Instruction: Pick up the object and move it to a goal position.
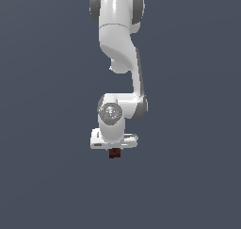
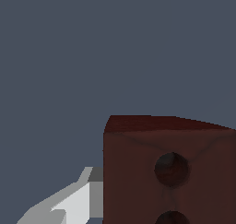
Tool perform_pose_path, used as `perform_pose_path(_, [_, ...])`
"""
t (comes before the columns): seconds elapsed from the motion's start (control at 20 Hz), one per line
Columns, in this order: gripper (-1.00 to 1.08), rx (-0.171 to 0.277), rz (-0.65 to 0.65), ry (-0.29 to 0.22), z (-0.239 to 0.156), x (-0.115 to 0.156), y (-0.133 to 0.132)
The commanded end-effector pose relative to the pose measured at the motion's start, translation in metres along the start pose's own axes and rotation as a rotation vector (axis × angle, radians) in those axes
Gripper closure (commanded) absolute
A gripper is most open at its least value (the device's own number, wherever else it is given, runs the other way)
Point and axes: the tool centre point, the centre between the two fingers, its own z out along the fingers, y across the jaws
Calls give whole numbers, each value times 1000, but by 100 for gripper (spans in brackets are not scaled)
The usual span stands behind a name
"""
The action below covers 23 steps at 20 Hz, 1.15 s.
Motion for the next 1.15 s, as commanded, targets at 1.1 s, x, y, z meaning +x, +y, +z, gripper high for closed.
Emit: perform_pose_path(1.1, [108, -1, -1, 5, -137, 9, -92])
